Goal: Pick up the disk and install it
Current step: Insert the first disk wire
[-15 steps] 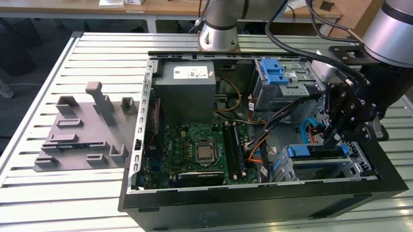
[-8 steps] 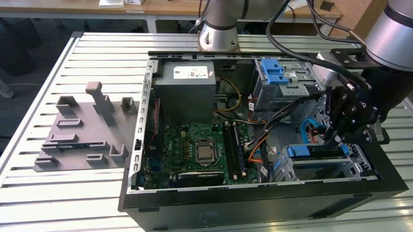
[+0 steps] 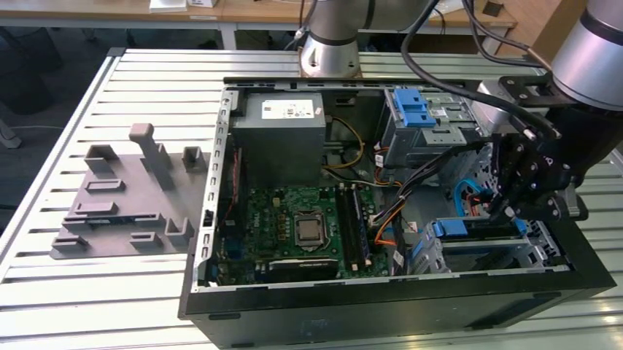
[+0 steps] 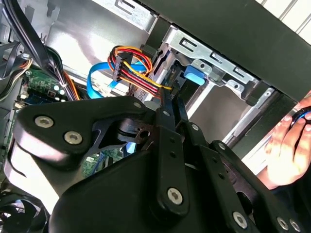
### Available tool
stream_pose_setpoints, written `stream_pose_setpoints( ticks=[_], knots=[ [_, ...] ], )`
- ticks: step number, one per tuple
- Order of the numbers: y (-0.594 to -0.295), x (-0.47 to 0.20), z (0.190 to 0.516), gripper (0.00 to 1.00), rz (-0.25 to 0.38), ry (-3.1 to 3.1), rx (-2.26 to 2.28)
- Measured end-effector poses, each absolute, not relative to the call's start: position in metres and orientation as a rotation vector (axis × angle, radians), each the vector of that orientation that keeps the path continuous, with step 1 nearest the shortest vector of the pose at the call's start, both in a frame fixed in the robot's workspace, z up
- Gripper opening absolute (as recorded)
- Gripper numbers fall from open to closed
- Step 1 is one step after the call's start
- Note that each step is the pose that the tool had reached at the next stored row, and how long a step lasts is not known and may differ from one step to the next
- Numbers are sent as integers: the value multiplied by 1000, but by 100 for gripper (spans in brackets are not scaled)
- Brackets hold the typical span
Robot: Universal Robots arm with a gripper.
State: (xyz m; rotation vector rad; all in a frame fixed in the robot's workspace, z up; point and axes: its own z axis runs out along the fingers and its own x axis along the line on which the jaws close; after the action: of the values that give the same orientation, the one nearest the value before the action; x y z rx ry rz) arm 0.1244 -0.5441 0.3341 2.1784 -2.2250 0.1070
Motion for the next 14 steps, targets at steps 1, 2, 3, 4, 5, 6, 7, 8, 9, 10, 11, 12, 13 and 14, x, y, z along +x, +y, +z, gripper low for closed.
stream_pose_setpoints(
  ticks=[1,2,3,4,5,6,7,8,9,10,11,12,13,14],
  knots=[
    [-544,124,334,17,107,-2225,2178],
    [-544,124,334,17,107,-2225,2178],
    [-544,124,333,17,107,-2225,2178],
    [-544,124,333,17,106,-2225,2179],
    [-544,124,333,17,106,-2225,2179],
    [-544,124,333,17,105,-2226,2179],
    [-544,124,333,17,104,-2227,2180],
    [-544,124,333,17,103,-2227,2180],
    [-544,124,333,17,103,-2227,2180],
    [-544,124,332,17,102,-2228,2181],
    [-544,124,332,17,101,-2228,2181],
    [-544,124,332,17,101,-2228,2181],
    [-544,124,332,17,100,-2228,2181],
    [-544,124,332,17,100,-2228,2182]
  ],
)
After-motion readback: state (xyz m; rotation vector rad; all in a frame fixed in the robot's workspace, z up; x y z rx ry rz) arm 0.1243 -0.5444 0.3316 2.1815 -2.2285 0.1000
